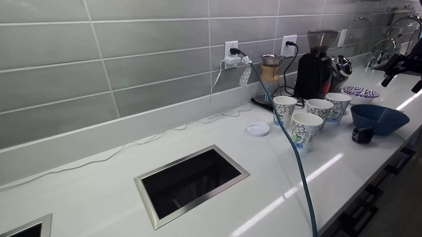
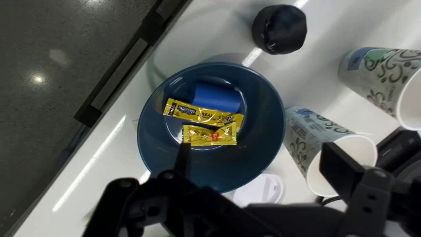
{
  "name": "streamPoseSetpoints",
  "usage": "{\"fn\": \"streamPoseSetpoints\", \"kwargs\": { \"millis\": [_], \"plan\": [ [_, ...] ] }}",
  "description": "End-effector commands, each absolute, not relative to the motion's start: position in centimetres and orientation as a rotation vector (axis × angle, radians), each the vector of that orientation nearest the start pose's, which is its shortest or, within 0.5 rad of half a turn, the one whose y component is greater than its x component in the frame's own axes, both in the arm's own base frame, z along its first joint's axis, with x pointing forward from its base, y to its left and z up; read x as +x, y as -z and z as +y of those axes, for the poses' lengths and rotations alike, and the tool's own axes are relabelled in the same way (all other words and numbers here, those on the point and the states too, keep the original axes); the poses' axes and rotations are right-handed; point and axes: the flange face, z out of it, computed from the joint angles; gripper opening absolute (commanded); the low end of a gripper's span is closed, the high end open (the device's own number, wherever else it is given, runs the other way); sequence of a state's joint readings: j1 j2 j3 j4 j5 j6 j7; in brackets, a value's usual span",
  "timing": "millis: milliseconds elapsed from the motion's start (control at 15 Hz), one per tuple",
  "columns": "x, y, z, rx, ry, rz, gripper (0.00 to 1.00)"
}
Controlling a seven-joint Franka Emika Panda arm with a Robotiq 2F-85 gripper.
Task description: Remove the blue cylinder block from the blue bowl and place it on the table
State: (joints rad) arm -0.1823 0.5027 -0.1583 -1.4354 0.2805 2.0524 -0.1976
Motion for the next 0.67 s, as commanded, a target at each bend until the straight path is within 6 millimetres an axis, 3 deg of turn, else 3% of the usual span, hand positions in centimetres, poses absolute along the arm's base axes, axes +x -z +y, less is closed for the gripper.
{"fn": "streamPoseSetpoints", "kwargs": {
  "millis": [0,400,600],
  "plan": [
    [68.6,-41.1,-20.9,-2.968,0.236,0.36,1.0],
    [68.6,-41.5,-20.7,-2.963,0.245,0.351,1.0],
    [71.0,-38.9,-19.6,-2.979,0.243,0.365,1.0]
  ]
}}
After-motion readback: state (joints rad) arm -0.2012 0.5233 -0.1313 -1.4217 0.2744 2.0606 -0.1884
